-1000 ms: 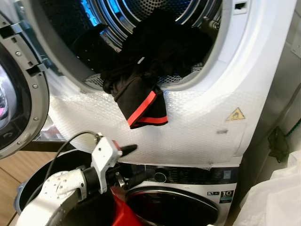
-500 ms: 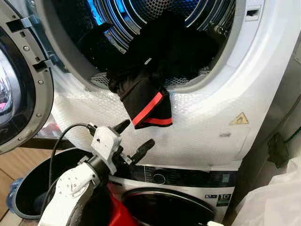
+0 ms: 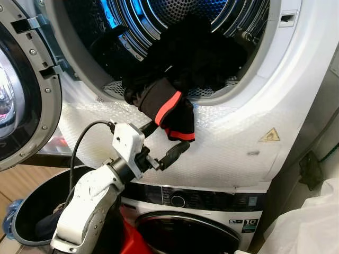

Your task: Clothes washing

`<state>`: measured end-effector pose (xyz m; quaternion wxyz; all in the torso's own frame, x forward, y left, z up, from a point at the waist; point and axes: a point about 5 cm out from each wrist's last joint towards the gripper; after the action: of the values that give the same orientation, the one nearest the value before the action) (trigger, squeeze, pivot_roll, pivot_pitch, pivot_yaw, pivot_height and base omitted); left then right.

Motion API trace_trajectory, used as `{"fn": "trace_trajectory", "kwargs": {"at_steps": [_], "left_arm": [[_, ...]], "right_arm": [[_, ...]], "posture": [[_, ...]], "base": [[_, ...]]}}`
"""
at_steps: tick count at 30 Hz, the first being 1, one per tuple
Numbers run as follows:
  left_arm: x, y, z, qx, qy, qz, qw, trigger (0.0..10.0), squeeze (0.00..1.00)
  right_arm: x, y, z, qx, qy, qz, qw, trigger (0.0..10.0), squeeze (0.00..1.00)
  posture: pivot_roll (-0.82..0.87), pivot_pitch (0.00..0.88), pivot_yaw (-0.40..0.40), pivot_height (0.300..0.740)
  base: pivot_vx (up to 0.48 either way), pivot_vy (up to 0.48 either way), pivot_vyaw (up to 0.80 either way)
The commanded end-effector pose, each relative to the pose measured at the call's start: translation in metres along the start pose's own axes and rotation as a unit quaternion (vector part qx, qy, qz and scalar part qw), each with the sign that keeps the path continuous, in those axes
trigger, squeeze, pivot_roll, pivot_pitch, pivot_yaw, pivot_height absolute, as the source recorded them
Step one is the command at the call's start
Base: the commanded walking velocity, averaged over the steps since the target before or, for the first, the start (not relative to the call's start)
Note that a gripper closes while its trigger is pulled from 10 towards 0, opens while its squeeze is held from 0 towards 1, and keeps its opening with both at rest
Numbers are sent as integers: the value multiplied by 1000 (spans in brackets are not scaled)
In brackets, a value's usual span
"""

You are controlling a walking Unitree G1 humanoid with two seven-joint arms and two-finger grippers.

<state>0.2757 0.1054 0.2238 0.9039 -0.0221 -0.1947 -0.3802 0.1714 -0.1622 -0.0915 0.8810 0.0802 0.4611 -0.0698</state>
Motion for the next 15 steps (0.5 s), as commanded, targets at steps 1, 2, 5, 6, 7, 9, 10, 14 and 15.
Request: {"fn": "trace_trajectory", "kwargs": {"at_steps": [1, 2, 5, 6, 7, 9, 10, 14, 15], "left_arm": [[1, 8, 6, -1, -9, 13, 1000, 10000, 0], [2, 9, 7, -1, -11, 14, 1000, 10000, 0], [14, 16, 19, -3, -39, 15, 999, 10000, 0], [16, 18, 21, -4, -42, 16, 999, 10000, 0], [18, 20, 24, 0, -46, 19, 999, 10000, 0], [22, 25, 28, 2, -52, 24, 998, 10000, 0], [23, 28, 29, 1, -54, 30, 998, 10000, 0], [37, 44, 40, 32, -51, 26, 998, 10000, 0], [41, 49, 43, 32, -49, 25, 998, 10000, 0]], "right_arm": [[0, 5, -3, -3, 8, 8, 1000, 10000, 0], [0, 5, -3, -3, 8, 8, 1000, 10000, 0], [0, 5, -2, -5, 7, 8, 1000, 10000, 0], [0, 5, -2, -5, 7, 8, 1000, 10000, 0], [0, 4, -2, -6, 6, 8, 1000, 10000, 0], [0, 4, -1, -6, 5, 7, 1000, 10000, 0], [0, 4, -1, -7, 5, 7, 1000, 10000, 0], [0, 2, -2, -8, 5, 6, 1000, 10000, 0], [0, 2, -2, -8, 6, 6, 1000, 10000, 0]], "posture": [[88, 0, 125, 740], [88, 0, 125, 740], [77, 0, 126, 740], [77, 0, 126, 740], [77, 0, 126, 740], [77, 0, 126, 740], [67, 0, 127, 740], [59, 0, 126, 740], [56, 0, 126, 740]], "base": [[0, 0, 0], [0, 0, 0], [0, 0, 0], [0, 0, 0], [0, 0, 0], [0, 0, 0], [0, 0, 0], [0, 0, 0], [0, 0, 0]]}}
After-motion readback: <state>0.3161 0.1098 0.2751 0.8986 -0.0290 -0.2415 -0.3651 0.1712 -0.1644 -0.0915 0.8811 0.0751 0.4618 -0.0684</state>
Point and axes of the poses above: a point about 5 cm out from each wrist's last joint towards the gripper, its own x axis pointing out of the wrist towards the gripper, its own z axis along the axis of the wrist's last joint, y = z × x
